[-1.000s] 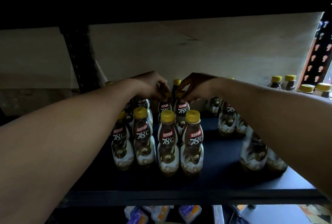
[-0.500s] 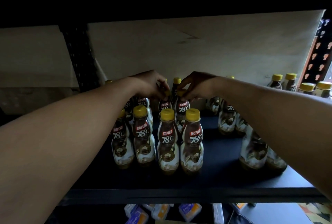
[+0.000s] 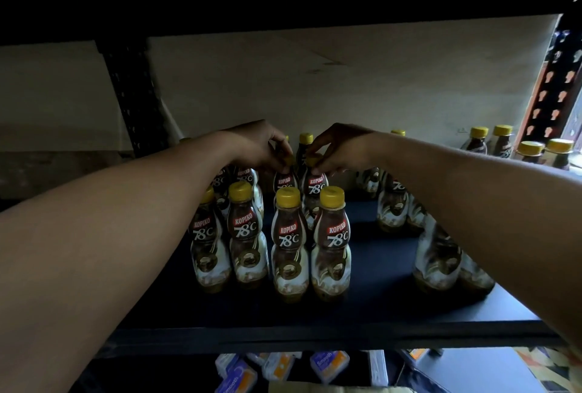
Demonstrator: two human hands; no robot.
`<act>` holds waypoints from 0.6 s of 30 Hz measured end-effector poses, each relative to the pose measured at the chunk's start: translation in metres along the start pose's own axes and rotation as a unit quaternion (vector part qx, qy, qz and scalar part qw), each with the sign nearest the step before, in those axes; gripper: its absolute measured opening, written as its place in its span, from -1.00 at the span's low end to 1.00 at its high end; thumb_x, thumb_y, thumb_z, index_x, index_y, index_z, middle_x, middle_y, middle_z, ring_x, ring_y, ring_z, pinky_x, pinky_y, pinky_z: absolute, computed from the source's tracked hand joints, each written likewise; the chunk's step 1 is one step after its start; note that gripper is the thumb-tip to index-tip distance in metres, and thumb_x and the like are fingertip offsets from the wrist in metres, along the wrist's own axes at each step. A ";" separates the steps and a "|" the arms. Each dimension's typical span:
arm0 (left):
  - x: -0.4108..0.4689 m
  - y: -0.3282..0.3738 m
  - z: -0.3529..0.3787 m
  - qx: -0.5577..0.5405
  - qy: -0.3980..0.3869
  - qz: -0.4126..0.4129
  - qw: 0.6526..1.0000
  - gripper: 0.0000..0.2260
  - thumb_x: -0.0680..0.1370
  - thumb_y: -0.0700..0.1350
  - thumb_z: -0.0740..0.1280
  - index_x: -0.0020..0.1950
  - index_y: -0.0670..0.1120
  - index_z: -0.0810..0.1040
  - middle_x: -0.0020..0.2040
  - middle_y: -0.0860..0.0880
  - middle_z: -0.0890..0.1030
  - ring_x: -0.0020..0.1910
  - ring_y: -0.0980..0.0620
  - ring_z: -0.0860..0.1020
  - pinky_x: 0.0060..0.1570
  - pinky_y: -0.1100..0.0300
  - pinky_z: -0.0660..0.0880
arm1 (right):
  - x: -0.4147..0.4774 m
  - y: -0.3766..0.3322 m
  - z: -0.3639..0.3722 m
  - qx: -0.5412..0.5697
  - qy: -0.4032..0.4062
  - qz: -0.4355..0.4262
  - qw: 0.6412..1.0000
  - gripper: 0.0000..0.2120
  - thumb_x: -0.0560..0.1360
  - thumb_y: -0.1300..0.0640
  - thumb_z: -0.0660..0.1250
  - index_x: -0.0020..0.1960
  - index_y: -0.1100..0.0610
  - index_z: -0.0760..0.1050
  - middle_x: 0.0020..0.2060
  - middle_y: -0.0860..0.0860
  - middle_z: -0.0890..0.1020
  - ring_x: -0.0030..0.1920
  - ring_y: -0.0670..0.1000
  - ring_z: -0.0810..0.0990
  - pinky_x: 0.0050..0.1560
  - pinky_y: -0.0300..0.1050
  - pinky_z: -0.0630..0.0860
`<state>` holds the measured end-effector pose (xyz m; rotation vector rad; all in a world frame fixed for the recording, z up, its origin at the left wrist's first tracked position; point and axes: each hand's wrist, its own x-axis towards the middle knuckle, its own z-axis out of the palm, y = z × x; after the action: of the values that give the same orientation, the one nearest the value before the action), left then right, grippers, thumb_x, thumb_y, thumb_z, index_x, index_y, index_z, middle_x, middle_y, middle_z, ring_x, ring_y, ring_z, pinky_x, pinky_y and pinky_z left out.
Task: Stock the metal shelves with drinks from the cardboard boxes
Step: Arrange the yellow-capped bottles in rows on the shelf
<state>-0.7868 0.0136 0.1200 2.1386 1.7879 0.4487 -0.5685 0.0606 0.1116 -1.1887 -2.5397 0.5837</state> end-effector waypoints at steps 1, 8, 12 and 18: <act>-0.001 0.001 0.000 0.001 0.002 -0.002 1.000 -0.69 0.47 -0.16 0.55 0.19 0.01 0.65 0.05 0.04 0.66 0.05 0.02 0.65 -0.03 0.20 0.57 | 0.000 0.000 0.000 0.001 0.000 0.004 1.000 -0.56 0.48 0.09 0.55 0.34 0.00 0.59 -0.05 -0.09 0.70 -0.27 -0.21 0.67 -0.29 -0.38 0.55; -0.022 0.006 -0.005 0.017 0.023 -0.039 0.999 -0.46 0.46 0.04 0.56 0.42 0.13 0.49 0.18 0.06 0.61 0.11 0.02 0.60 0.16 0.08 0.52 | -0.016 -0.010 -0.006 -0.039 0.023 0.019 0.999 -0.39 0.49 -0.10 0.52 0.48 -0.11 0.42 0.12 -0.02 0.71 0.03 -0.04 0.67 0.09 -0.15 0.59; -0.049 0.008 -0.025 0.012 0.047 -0.044 0.998 -0.61 0.51 0.07 0.51 0.31 0.11 0.56 0.07 0.07 0.66 -0.03 0.06 0.63 -0.09 0.17 0.54 | -0.034 -0.026 -0.017 -0.104 0.043 0.025 0.993 -0.41 0.52 -0.22 0.44 0.48 -0.09 0.42 0.26 -0.02 0.65 0.23 0.02 0.58 0.28 -0.05 0.50; -0.106 0.010 -0.051 0.041 0.077 -0.031 0.996 -0.82 0.60 0.06 0.40 0.17 0.05 0.64 -0.10 -0.01 0.73 -0.14 0.06 0.69 -0.22 0.19 0.58 | -0.060 -0.067 -0.026 -0.136 0.069 -0.017 0.988 -0.54 0.59 -0.19 0.34 0.44 -0.06 0.48 0.33 -0.01 0.60 0.29 0.02 0.52 0.21 -0.14 0.39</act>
<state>-0.8180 -0.0899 0.1661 2.1468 1.9827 0.5467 -0.5649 -0.0179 0.1615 -1.2224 -2.5714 0.1413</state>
